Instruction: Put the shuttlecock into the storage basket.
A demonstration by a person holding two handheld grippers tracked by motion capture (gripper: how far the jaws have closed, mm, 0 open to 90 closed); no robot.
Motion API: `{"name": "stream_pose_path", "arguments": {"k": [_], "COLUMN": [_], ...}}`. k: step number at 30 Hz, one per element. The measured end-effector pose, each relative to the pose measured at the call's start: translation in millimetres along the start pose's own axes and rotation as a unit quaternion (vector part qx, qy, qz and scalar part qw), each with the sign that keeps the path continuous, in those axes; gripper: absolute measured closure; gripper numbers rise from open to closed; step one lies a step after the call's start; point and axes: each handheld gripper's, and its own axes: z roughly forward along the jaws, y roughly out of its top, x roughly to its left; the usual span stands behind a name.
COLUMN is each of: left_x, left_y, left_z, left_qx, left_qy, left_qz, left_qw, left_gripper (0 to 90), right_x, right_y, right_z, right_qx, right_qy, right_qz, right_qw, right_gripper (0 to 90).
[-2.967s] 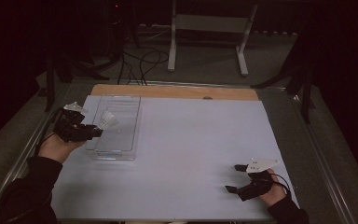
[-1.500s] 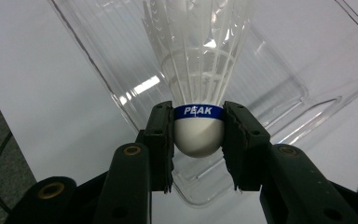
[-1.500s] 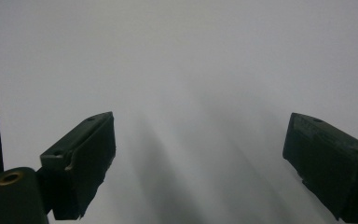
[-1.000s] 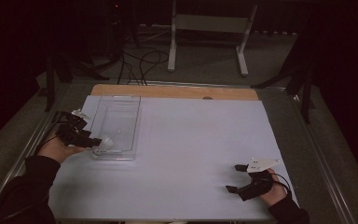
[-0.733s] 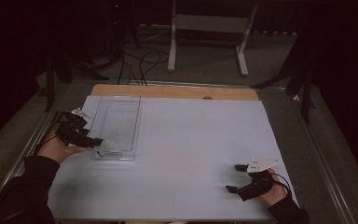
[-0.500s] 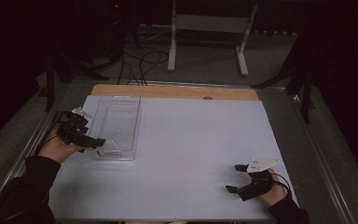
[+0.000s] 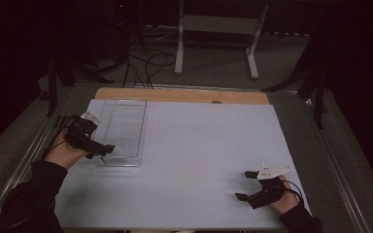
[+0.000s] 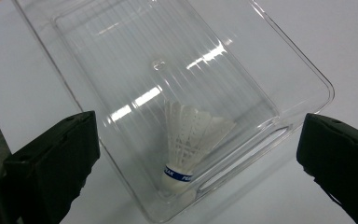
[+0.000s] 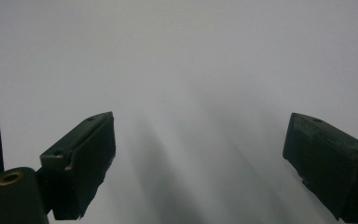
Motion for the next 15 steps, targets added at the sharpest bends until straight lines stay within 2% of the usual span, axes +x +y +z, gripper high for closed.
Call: {"name": "stream_pose_path", "arguments": {"k": [3,5,7,12,15], "left_x": [-0.8,-2.7,-3.4,-8.5,-10.9], "left_y": [1.7,3.2,3.6,7.8,9.8], "left_z": [1.3,2.4,2.5,2.8,3.8], "left_qx": [-0.001,-0.013,-0.016,-0.025,-0.023], "left_qy": [0.000,0.012,0.010,-0.007,-0.015], "left_qz": [0.000,0.015,0.019,0.038,0.040], "left_qw": [1.0000,0.9997,0.9996,0.9989,0.9988], "left_gripper": [0.0,0.0,0.0,0.0,0.0], "right_x": [0.1,-0.1,-0.1,-0.1,0.0], "right_y": [-0.2,-0.5,-0.5,-0.9,-1.0], "right_z": [-0.3,-0.6,-0.6,-0.7,-0.7], "right_qx": [0.000,-0.003,-0.002,-0.002,-0.002], "right_qy": [0.000,0.000,-0.001,0.000,0.000], "right_qz": [0.001,0.002,0.001,0.002,0.002], "right_qw": [1.0000,1.0000,1.0000,1.0000,1.0000], "right_gripper": [9.3,9.3,9.3,9.2,9.3]}}
